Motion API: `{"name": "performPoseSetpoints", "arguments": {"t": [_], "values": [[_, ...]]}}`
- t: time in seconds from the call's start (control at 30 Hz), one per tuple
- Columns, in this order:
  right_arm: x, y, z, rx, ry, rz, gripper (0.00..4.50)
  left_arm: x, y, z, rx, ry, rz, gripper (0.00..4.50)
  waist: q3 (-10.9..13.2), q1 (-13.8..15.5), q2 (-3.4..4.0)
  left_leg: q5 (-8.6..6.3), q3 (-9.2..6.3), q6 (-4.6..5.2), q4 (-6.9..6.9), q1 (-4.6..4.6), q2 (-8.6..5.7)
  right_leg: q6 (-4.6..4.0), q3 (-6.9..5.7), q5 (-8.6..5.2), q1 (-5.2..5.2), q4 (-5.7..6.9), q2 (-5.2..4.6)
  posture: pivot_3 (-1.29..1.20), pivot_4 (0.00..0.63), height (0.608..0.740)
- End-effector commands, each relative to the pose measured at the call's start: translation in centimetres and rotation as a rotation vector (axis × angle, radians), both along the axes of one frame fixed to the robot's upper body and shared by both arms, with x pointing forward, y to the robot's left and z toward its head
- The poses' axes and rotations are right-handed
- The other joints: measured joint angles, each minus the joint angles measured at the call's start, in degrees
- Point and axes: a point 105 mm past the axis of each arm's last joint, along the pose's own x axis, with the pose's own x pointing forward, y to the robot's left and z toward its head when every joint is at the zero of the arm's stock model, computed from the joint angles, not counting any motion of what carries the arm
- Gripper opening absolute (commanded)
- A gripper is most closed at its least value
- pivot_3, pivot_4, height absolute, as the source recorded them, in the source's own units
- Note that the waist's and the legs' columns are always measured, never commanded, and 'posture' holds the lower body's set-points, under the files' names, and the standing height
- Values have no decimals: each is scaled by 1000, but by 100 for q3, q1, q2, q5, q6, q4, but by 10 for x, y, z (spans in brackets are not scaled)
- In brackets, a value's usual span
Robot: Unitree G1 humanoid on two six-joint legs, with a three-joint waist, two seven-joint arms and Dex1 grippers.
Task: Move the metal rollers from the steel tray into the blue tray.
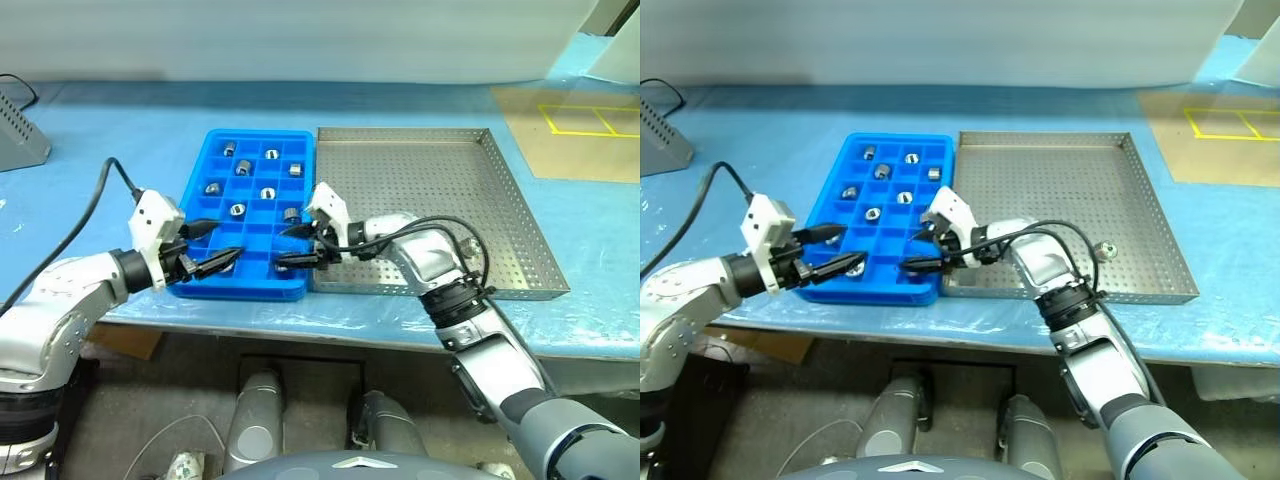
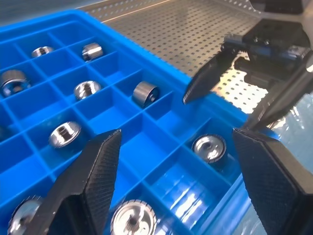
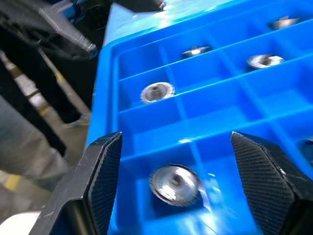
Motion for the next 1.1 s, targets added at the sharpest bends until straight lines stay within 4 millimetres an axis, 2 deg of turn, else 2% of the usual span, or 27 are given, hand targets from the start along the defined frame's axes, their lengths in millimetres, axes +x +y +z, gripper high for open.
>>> {"name": "performPoseSetpoints", "arguments": {"t": [0.03, 0.2, 0.33, 0.5, 0.63, 0.93, 1.1], "values": [[9, -33, 36, 73, -98, -112, 3627, 9, -18, 11, -26, -57, -79, 3798, 0, -25, -1, 1, 0, -1, 1, 4, -2, 0, 0, 0, 5, 2, -1, 12, 150, 740], [15, -110, 51, 83, -94, -361, 3627, 29, -45, 6, -72, -44, -167, 3798, -2, -112, -3, 3, 3, -3, 3, 32, -5, 2, 7, 1, 35, 0, -2, -130, 150, 740], [2, -164, 38, -50, -98, -504, 3627, 36, -64, 2, -77, -41, -253, 3798, -5, -324, -5, 1, 4, 3, 3, 32, -6, 3, 12, 2, 35, -6, 3, -220, 150, 740], [-4, -202, 19, -139, -72, -640, 3627, 45, -85, 2, -99, -50, -319, 3798, -7, -645, -1, -6, 4, 16, 8, 33, -1, 1, 12, 2, 36, -9, 12, -275, 150, 740], [-2, -217, 7, -148, -46, -710, 3627, 49, -96, 2, -134, -49, -339, 3798, -8, -798, 1, -34, 4, 60, 49, 33, 3, -1, 12, 3, 46, 0, 12, -289, 150, 740], [14, -229, -19, -160, -11, -800, 3627, 52, -91, 1, -131, -52, -310, 3798, -8, -812, 3, -56, 5, 94, 97, 34, 1, 1, 9, 5, 74, 2, 3, -265, 150, 740], [34, -230, -17, -130, -32, -844, 3627, 48, -89, -5, -110, -54, -295, 3798, -8, -829, 5, -61, 6, 103, 107, 32, -1, 1, 9, 6, 74, 5, -1, -238, 150, 740]]}}
